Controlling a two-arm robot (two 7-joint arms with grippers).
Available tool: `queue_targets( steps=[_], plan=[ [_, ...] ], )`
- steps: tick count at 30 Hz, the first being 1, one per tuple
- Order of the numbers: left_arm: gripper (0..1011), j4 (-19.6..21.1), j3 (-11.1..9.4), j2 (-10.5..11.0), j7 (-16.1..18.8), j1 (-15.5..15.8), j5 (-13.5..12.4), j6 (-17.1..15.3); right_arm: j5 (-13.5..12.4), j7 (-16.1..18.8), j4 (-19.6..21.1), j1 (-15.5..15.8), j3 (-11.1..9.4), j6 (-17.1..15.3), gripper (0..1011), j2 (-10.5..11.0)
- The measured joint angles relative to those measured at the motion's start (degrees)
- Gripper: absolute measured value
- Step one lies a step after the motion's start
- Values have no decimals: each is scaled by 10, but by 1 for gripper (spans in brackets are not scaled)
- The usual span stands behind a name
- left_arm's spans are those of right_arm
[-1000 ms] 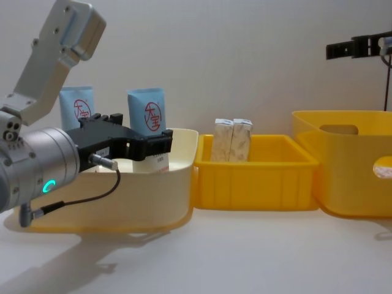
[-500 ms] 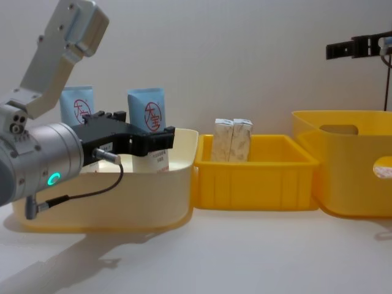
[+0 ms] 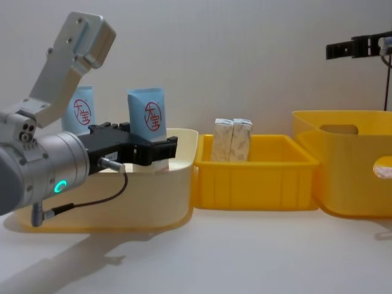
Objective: Bimanual collaborative sorting of washing and personal care products
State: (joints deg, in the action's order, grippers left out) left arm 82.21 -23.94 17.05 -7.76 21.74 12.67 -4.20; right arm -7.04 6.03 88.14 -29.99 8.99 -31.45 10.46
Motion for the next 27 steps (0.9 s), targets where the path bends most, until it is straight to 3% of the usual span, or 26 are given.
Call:
queue_targets(
  steps=[4, 6, 16, 20, 27],
  plan=[
    [908, -3, 0, -1, -1, 1, 0, 0, 0, 0, 0, 0, 0, 0, 1001, 0],
    [808, -5, 0, -2, -2, 2, 0, -1, 0, 0, 0, 0, 0, 0, 1001, 0],
    [536, -9, -1, -4, -4, 3, -1, -2, 0, 0, 0, 0, 0, 0, 1001, 0],
    [368, -10, -1, -4, -4, 4, -1, -2, 0, 0, 0, 0, 0, 0, 1001, 0],
    [299, -11, -1, -5, -5, 4, -1, -2, 0, 0, 0, 0, 0, 0, 1001, 0]
  ],
)
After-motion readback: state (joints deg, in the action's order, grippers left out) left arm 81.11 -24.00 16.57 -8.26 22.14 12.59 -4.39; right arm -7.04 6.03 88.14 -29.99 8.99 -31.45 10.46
